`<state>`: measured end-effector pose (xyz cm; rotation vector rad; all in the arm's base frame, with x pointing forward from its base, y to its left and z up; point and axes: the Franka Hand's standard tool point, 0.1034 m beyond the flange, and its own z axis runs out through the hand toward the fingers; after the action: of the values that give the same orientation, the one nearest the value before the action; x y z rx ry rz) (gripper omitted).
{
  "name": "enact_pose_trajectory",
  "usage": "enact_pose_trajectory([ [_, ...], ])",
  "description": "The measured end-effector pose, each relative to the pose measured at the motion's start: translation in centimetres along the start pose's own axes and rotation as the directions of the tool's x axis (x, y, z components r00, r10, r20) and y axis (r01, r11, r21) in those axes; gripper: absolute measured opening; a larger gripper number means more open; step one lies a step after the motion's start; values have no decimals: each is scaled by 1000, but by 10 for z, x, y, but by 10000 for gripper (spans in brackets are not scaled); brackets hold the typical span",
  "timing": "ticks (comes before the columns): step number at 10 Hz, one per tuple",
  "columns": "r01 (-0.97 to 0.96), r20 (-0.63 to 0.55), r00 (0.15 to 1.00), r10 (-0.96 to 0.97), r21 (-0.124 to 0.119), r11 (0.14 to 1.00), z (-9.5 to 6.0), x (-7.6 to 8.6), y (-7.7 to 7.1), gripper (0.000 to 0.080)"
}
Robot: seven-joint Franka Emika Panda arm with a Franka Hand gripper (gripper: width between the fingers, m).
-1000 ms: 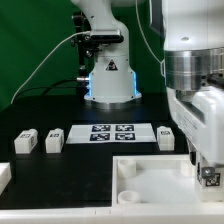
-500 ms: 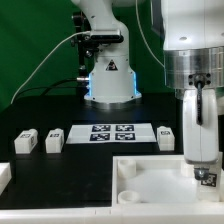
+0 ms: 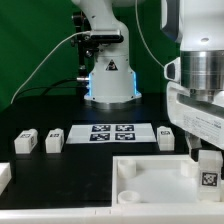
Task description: Assemble one leg
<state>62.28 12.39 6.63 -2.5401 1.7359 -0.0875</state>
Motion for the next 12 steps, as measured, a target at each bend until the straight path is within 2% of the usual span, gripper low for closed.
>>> enact_pose_trajectory([
  [3,283,-6,959,-283,-6,959,0,1,0,649],
  [4,506,-25,862,-506,-30,862,0,-1,-1,649],
  [6,763,-26,645,-764,-37,645,-3,6,-5,649],
  [7,790,-21,611,-791,-39,612,-2,5,-4,649],
  [8,776,-22,629,-777,-38,629,-2,5,-4,649],
  [9,770,-22,637,-770,-38,637,-2,6,-4,556],
  [10,705,-25,708,-706,-34,708,-2,5,-4,556],
  [11,643,-27,764,-644,-32,765,-2,5,-4,319],
  [12,539,-30,841,-539,-26,842,-2,4,-4,291],
])
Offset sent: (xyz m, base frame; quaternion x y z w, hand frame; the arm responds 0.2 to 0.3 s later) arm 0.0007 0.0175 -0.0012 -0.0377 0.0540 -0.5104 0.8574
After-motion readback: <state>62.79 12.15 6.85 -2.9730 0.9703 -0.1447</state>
